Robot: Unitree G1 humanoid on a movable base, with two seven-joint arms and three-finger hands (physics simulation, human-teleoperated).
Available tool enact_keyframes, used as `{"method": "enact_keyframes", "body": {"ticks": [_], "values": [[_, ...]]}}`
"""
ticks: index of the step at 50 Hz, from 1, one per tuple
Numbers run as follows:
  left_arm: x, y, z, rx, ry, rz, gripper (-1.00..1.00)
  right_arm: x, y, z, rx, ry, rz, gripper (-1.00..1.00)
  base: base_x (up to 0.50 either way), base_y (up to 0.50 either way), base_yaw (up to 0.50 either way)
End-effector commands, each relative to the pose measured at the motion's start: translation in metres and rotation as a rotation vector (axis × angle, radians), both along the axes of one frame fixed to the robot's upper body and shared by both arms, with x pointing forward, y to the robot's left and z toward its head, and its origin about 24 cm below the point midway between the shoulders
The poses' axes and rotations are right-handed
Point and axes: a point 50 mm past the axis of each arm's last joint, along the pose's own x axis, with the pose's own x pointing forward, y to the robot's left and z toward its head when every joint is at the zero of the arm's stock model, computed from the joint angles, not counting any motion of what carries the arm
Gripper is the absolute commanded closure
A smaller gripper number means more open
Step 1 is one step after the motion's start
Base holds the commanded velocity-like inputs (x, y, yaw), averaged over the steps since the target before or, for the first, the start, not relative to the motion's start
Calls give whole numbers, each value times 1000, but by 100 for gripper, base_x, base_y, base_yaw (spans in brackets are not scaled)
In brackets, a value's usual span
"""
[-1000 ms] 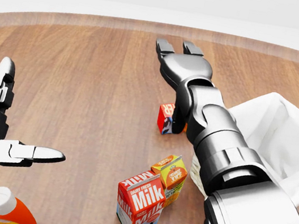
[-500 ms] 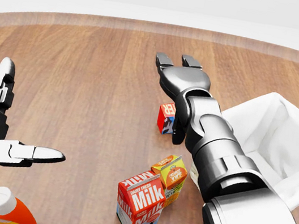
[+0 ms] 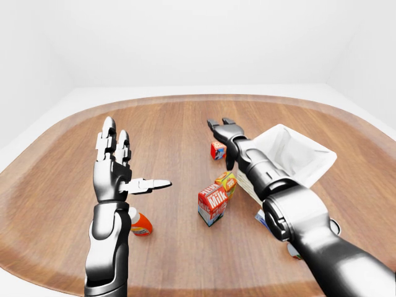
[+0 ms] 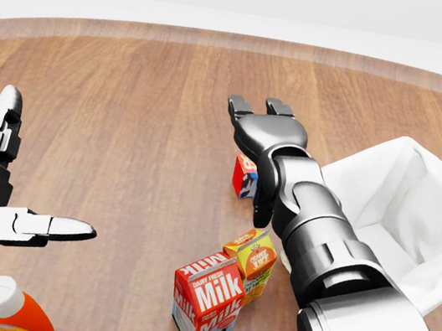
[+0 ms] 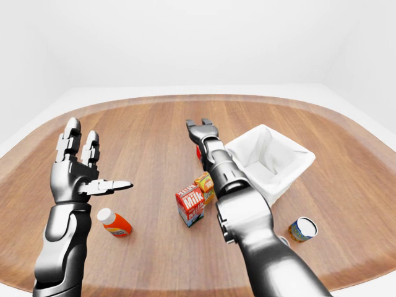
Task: Pick up the orange juice, and put it in the basket.
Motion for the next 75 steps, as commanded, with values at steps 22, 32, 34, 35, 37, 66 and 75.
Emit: {"method": "enact_keyframes", "body": {"ticks": [22, 32, 34, 35, 37, 66, 75], "values": [[0, 0, 0, 0, 0, 0, -100, -7, -4, -21, -26, 71, -1, -100, 0, 0, 0], [0, 0, 0, 0, 0, 0, -100, -8, -4, -26, -42, 85, 19, -100, 0, 0, 0], [0, 0, 0, 0, 0, 0, -100, -9, -3, -26, -39, 85, 23, -100, 0, 0, 0], [0, 0, 0, 0, 0, 0, -100, -9, -2, -26, -39, 80, 31, -100, 0, 0, 0], [0, 0, 0, 0, 0, 0, -100, -9, -1, -27, -40, 79, 48, -100, 0, 0, 0], [0, 0, 0, 0, 0, 0, -100, -16, -6, -45, -54, 109, 59, -100, 0, 0, 0], [0, 0, 0, 0, 0, 0, -100, -19, -8, -51, -52, 125, 55, -100, 0, 0, 0]]}}
